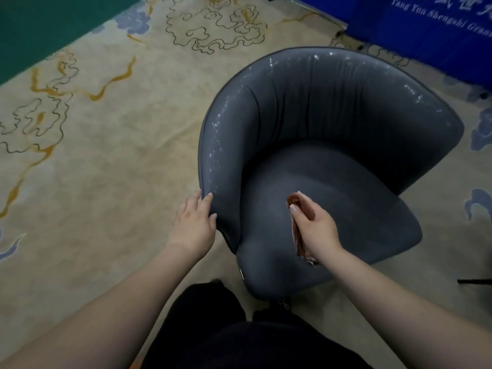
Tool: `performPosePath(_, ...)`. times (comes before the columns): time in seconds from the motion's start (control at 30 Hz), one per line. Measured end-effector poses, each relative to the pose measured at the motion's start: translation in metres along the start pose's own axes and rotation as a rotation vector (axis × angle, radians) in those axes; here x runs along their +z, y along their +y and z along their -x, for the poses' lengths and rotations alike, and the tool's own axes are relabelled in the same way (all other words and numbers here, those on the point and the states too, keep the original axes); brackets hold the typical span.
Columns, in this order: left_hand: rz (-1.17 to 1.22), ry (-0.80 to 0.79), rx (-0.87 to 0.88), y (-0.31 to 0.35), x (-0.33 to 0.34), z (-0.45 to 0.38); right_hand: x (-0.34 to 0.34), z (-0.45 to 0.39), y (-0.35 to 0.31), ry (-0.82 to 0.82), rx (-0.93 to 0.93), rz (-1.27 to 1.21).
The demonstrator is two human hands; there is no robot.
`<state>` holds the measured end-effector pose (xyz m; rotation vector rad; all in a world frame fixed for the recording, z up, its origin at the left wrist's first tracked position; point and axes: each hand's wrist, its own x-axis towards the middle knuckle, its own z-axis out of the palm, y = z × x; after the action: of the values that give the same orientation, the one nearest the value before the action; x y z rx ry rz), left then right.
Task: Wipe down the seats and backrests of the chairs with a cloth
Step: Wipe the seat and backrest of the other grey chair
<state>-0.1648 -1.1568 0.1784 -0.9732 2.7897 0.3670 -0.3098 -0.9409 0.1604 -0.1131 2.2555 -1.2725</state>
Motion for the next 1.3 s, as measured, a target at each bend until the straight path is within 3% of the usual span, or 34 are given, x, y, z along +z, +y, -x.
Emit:
performPosePath(0.27,0.021,-0.052,0.063,-0.040,-0.014,-0.073,0.052,-0.019,-0.021,0.037,0.020,-0.034)
performPosePath(0.73,-0.044,-0.237,0.466,-0.093,-0.016,-0.189,0.168,-0.024,-0.069,0.352,0.187,-0.110)
performPosePath(0.9,-0.040,-0.217,0.504,-0.093,-0.011,-0.196,0.191,-0.009,-0.065,0.413,0.236,-0.100)
performPosePath(1.1,-0.013,-0.183,0.509,-0.096,-0.003,-0.196,0.213,-0.006,-0.063,0.448,0.121,-0.063)
performPosePath(1.3,0.165,-0.198,0.499,-0.103,0.002,-0.197,0.235,-0.005,-0.048,0.451,-0.023,0.060)
